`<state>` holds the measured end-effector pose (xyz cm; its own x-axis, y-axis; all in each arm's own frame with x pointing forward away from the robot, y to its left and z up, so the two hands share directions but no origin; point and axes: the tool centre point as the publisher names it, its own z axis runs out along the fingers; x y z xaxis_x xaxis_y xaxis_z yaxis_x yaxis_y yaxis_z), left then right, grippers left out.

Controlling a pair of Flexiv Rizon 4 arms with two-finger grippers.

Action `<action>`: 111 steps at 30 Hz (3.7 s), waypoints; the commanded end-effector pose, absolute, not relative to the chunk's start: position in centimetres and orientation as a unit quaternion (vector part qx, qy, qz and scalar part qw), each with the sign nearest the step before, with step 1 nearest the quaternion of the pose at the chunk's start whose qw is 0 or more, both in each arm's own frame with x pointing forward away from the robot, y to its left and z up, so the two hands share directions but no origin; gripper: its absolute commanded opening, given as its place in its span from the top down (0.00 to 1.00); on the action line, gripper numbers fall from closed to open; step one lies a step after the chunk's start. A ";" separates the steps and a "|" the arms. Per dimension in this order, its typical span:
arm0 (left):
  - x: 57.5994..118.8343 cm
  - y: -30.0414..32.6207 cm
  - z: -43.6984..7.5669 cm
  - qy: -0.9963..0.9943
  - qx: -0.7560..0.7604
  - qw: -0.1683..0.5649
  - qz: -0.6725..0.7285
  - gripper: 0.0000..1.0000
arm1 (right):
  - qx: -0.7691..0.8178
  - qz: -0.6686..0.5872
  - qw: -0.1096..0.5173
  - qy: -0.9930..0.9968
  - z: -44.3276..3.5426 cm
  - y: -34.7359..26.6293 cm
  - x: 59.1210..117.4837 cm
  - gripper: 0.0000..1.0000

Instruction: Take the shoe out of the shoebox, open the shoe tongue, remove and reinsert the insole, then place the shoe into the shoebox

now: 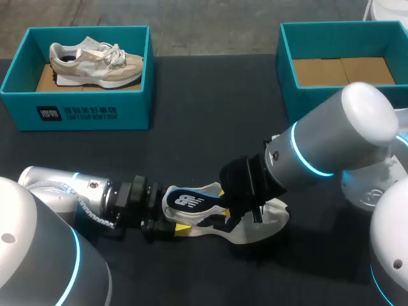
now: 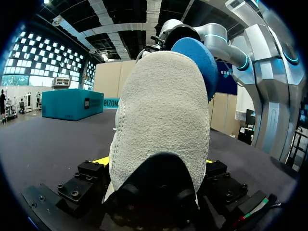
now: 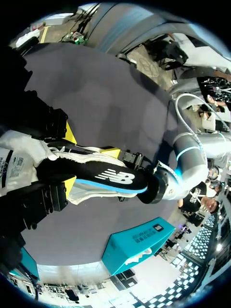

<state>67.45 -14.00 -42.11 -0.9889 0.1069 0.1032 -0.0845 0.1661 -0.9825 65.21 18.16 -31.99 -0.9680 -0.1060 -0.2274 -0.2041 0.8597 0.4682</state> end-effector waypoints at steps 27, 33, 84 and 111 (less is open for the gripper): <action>67.6 -14.1 -42.3 -0.760 -0.007 0.074 0.645 1.00 | -0.123 0.278 0.014 0.953 -28.3 18.3 66.7 0.55; 67.6 -14.1 -42.3 -0.760 -0.007 0.074 0.645 1.00 | -0.123 0.278 0.014 0.953 -28.3 18.3 66.7 0.73; 67.6 -14.1 -42.3 -0.760 -0.007 0.074 0.645 1.00 | -0.084 0.274 -0.115 0.951 -31.5 22.6 68.9 1.00; 67.6 -14.1 -42.3 -0.760 -0.007 0.074 0.645 1.00 | -0.060 0.256 -0.080 0.961 -25.1 19.3 68.4 0.96</action>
<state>67.46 -14.00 -42.11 -0.9889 0.1067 0.1033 -0.0847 0.1661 -0.9825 68.99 19.93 -25.73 -0.9778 -0.1630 0.1320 -0.0749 0.8592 0.5061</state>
